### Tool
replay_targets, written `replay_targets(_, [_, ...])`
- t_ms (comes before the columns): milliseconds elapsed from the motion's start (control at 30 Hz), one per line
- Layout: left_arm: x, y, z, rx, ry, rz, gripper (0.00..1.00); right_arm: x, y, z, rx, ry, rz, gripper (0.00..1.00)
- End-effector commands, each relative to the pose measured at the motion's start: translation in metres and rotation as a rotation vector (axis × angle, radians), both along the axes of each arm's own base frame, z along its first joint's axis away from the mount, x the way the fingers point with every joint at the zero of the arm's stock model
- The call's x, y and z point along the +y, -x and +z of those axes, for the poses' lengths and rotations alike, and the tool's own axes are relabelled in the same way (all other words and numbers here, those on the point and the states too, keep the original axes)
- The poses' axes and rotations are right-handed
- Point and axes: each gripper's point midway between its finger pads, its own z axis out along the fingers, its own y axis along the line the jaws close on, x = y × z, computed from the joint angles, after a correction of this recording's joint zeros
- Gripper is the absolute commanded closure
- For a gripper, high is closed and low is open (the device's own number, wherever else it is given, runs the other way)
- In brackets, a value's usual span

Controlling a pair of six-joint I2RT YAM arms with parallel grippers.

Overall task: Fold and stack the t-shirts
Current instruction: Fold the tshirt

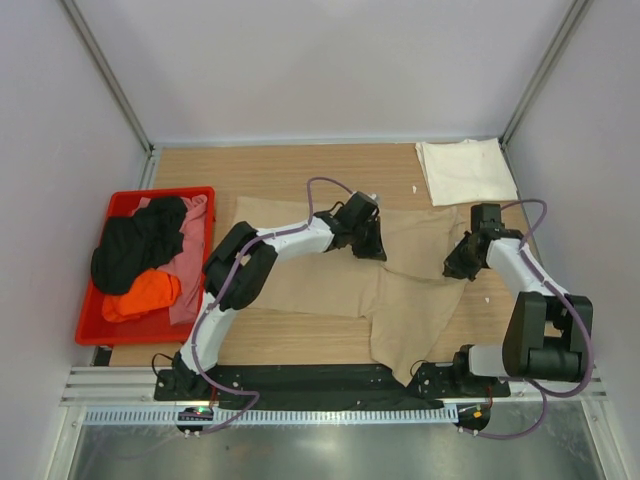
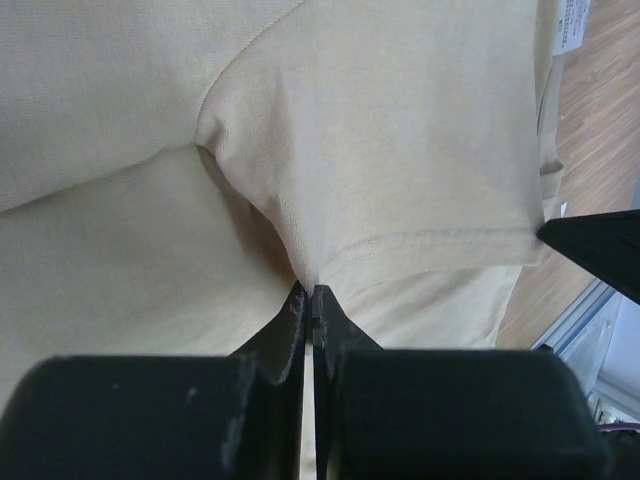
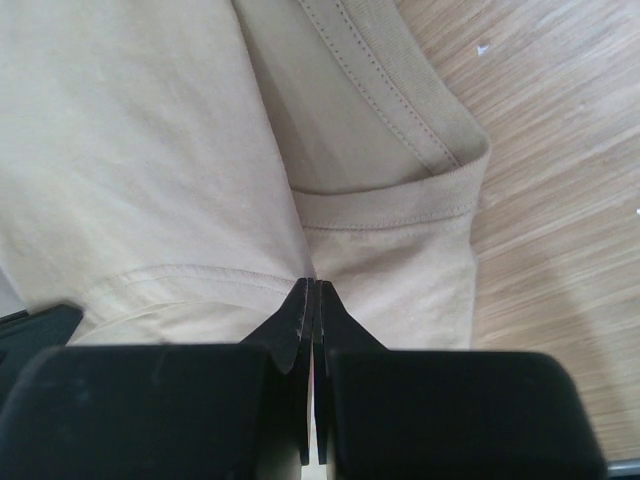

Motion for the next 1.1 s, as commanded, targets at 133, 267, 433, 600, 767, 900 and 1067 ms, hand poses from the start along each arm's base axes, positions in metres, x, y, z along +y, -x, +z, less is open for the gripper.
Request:
replay_targets(133, [-0.001, -0.003, 0.015, -0.006, -0.024, 0.008, 1.00, 0.003, 0.007, 0.018, -0.047, -0.024, -0.104, 0.99])
replay_targets(267, [0.003, -0.004, 0.020, -0.003, -0.030, 0.033, 1.00, 0.001, 0.010, 0.017, -0.040, -0.012, -0.120, 0.99])
replay_targets(433, [0.006, -0.001, 0.025, 0.013, -0.038, 0.045, 1.00, 0.001, 0.012, 0.018, -0.042, -0.013, -0.122, 0.99])
replay_targets(600, [0.009, -0.001, 0.030, 0.004, -0.037, 0.052, 1.00, -0.006, 0.013, 0.019, -0.045, 0.024, -0.127, 0.99])
replay_targets(767, [0.008, 0.000, 0.031, 0.005, -0.033, 0.045, 1.00, -0.004, 0.016, 0.017, -0.037, 0.020, -0.119, 0.99])
replay_targets(900, [0.008, 0.001, 0.029, 0.016, -0.036, 0.045, 1.00, -0.003, 0.020, 0.012, -0.041, 0.013, -0.120, 0.99])
replay_targets(1067, [0.017, 0.003, 0.015, 0.028, -0.095, 0.059, 1.00, -0.004, 0.029, 0.000, -0.025, 0.026, -0.118, 0.99])
